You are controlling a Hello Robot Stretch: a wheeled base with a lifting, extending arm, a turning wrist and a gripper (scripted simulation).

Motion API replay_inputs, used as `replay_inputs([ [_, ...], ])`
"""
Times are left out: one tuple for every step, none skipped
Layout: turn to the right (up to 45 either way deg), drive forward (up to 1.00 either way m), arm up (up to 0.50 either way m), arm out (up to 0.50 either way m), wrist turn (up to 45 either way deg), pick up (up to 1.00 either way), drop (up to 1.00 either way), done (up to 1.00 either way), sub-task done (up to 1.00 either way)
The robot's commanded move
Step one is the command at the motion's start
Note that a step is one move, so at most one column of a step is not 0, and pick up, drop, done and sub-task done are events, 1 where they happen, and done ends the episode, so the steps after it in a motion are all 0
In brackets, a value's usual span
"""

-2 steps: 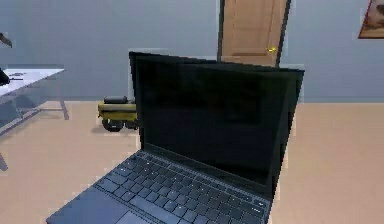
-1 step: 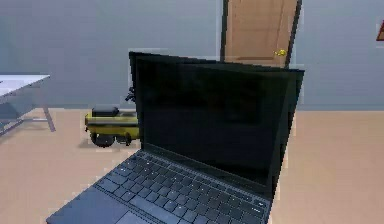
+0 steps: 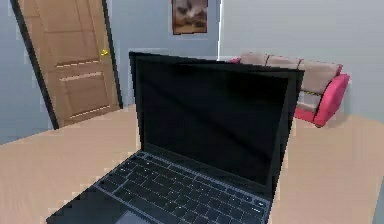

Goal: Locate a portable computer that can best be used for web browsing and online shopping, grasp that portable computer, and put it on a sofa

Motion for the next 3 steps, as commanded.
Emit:
replay_inputs([
  [9.0,0.00,0.00,0.00,0.0,0.00,0.00,0.00,0.00],
  [0.0,0.35,0.00,0.00,0.0,0.00,0.00,0.00,0.00],
  [6.0,0.00,0.00,0.00,0.0,0.00,0.00,0.00,0.00],
])
